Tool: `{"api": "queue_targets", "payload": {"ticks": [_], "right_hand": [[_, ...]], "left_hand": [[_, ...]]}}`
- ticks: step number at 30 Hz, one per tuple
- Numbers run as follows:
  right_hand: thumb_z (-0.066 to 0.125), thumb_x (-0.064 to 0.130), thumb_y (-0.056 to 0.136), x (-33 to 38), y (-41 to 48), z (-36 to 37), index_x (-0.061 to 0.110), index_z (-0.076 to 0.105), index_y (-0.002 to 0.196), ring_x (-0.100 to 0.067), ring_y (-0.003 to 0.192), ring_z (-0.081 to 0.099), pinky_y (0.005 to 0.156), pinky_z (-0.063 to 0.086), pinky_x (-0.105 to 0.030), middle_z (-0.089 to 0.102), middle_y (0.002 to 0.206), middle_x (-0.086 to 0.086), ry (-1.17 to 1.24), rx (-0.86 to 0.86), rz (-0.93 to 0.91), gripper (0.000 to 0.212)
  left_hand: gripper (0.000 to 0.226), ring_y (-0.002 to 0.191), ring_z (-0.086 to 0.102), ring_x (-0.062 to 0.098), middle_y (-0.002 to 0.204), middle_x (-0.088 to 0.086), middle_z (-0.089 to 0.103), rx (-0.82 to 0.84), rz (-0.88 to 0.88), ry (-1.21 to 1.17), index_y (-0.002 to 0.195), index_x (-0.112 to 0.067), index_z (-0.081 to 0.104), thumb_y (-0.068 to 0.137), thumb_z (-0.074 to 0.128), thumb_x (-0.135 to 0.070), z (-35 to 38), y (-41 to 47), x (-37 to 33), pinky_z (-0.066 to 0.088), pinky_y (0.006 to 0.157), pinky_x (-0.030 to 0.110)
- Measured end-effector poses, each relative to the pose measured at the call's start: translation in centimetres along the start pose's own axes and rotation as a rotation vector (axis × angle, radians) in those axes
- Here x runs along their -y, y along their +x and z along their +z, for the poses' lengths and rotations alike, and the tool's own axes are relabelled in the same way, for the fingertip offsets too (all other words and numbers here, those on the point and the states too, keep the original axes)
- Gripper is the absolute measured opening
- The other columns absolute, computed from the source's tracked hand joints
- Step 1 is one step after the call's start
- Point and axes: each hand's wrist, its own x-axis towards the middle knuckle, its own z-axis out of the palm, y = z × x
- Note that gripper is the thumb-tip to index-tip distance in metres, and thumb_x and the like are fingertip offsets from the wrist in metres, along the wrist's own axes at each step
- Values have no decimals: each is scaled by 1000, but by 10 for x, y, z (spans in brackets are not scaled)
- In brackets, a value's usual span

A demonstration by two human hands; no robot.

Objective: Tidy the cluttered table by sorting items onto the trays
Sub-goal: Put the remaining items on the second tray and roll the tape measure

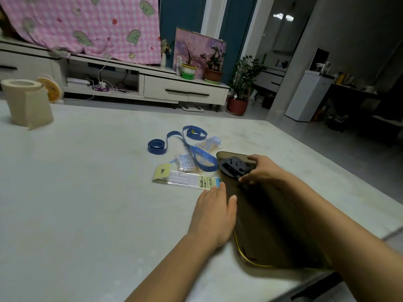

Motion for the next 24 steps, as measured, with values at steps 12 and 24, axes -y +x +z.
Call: {"api": "queue_targets", "payload": {"ticks": [12, 24], "right_hand": [[57, 41, 87, 104, -39, 81, 11, 53, 115, -24, 98, 50, 73, 36, -27, 54, 111, -9, -554, 143, -508, 40], [71, 27, 81, 124, -27, 86, 7, 60, 119, -23, 105, 57, 92, 47, -31, 62, 116, -8, -382, 220, -405, 45]], "left_hand": [[52, 138, 22, 18, 151, 5, 28, -14, 154, 41, 143, -18, 28, 95, 39, -34, -3, -14, 9, 15, 113, 25], [50, 139, 19, 22, 150, 9, 29, -28, 146, 125, 141, -16, 31, 94, 38, -30, -14, -19, 8, 11, 115, 30]]}}
